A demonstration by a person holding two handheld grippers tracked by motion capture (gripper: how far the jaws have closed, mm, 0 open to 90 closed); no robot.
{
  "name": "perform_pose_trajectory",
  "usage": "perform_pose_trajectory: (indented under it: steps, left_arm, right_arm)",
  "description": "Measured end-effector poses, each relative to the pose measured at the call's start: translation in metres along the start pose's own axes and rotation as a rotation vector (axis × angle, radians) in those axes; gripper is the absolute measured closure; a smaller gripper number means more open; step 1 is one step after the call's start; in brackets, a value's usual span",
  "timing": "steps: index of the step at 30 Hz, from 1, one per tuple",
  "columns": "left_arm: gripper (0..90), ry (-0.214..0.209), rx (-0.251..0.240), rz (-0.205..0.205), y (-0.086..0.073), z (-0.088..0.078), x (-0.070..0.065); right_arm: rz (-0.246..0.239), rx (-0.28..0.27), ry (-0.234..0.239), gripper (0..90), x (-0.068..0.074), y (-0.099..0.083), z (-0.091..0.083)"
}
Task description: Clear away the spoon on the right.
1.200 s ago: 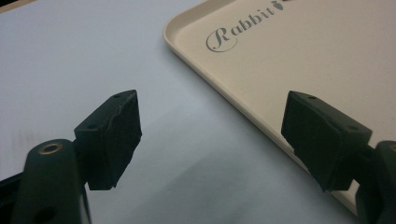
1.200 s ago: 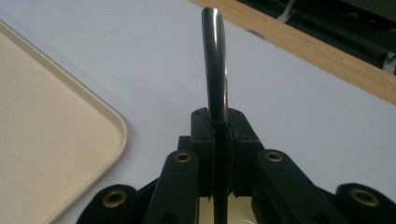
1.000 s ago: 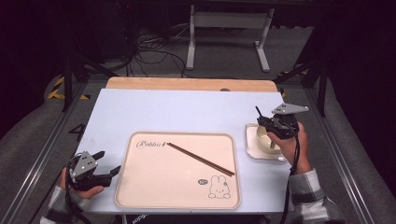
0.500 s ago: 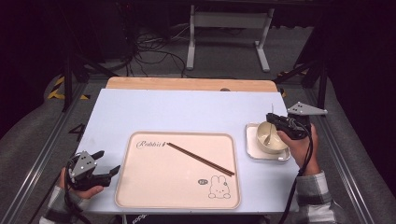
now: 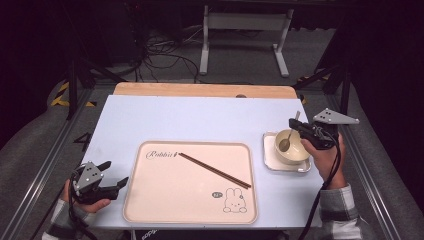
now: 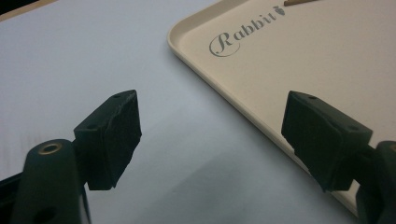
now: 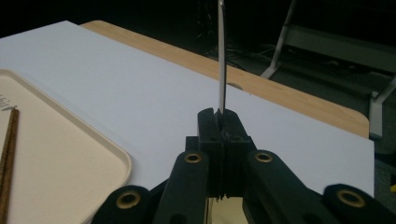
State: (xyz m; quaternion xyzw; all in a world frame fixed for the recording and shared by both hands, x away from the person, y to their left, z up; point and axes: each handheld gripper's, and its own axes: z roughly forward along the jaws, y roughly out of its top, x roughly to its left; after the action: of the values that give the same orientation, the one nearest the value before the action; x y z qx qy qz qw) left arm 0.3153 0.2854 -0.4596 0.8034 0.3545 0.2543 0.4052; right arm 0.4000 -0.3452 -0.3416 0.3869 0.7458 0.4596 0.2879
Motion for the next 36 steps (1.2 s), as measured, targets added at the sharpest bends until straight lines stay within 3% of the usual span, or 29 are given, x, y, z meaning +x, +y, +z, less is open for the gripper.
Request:
perform_pose_trajectory:
  steps: [11, 18, 30, 36]
  left_arm:
    - [20.7, 0.0, 0.002, 0.001, 0.0, 0.0, 0.0]
    - [20.7, -0.001, 0.002, 0.002, 0.0, 0.0, 0.0]
    - [20.7, -0.002, 0.002, 0.003, 0.0, 0.0, -0.001]
    - [20.7, -0.001, 0.001, 0.003, 0.0, 0.0, -0.001]
  right_arm:
    - [-0.076, -0.094, 0.05, 89.5, 0.023, 0.021, -0.021]
    - [-0.091, -0.129, 0.12, 89.5, 0.036, 0.028, -0.026]
    - [-0.098, -0.121, 0.204, 89.5, 0.049, 0.029, -0.018]
    - [-0.107, -0.082, 0.259, 89.5, 0.061, 0.025, -0.004]
